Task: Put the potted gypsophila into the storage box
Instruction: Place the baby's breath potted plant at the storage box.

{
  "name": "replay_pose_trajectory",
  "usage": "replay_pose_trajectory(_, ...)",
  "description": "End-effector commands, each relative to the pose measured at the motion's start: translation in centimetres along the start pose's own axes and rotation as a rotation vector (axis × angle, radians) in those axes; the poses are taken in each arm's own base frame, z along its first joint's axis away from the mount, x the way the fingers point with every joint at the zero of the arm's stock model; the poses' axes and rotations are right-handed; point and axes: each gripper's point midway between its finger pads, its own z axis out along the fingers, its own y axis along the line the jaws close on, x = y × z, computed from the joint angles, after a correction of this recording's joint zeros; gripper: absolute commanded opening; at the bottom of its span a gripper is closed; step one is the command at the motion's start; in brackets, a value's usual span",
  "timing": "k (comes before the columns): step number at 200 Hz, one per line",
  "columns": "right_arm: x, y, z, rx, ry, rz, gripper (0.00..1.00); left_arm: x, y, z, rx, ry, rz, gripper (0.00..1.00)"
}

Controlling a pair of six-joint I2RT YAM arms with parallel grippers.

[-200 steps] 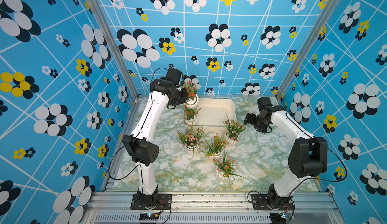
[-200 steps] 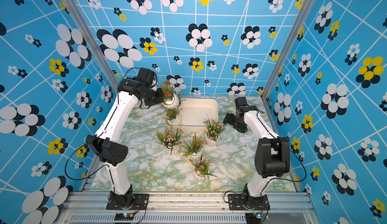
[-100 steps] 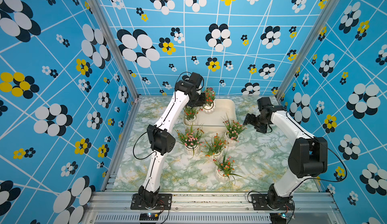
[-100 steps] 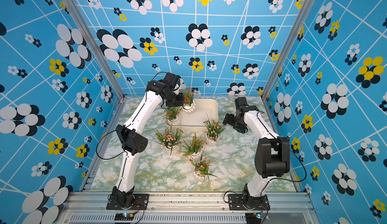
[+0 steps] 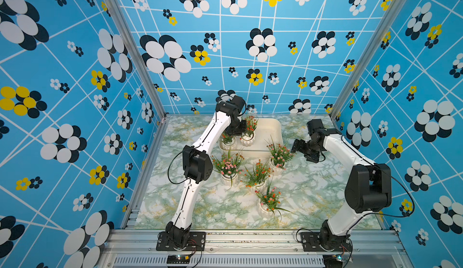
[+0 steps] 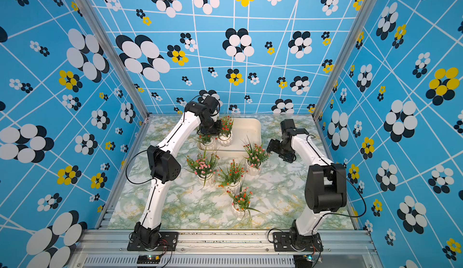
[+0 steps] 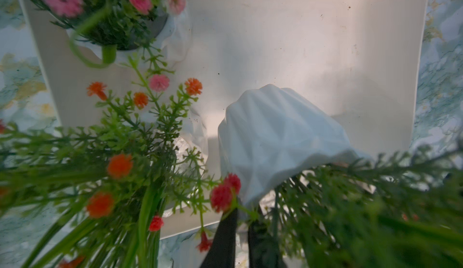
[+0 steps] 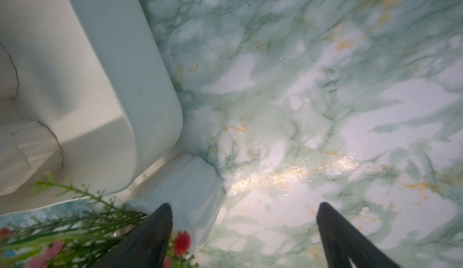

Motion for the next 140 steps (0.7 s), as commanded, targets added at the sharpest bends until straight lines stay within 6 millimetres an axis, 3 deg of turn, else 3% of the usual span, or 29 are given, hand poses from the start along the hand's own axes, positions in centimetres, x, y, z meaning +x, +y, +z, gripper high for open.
replay_pose_trajectory(1, 0.6, -0.2, -0.1, -0.009, 0.014, 0.002, 0.93, -0.1, -0.8, 0.3, 0.032, -0.008, 0.016, 0.00)
replay_pose_trajectory(140, 1.2, -0.5, 0.7, -0.004, 0.042, -0.005, 0.93, 2.3, 0.5, 3.3, 0.004, 0.083, -0.022, 0.00)
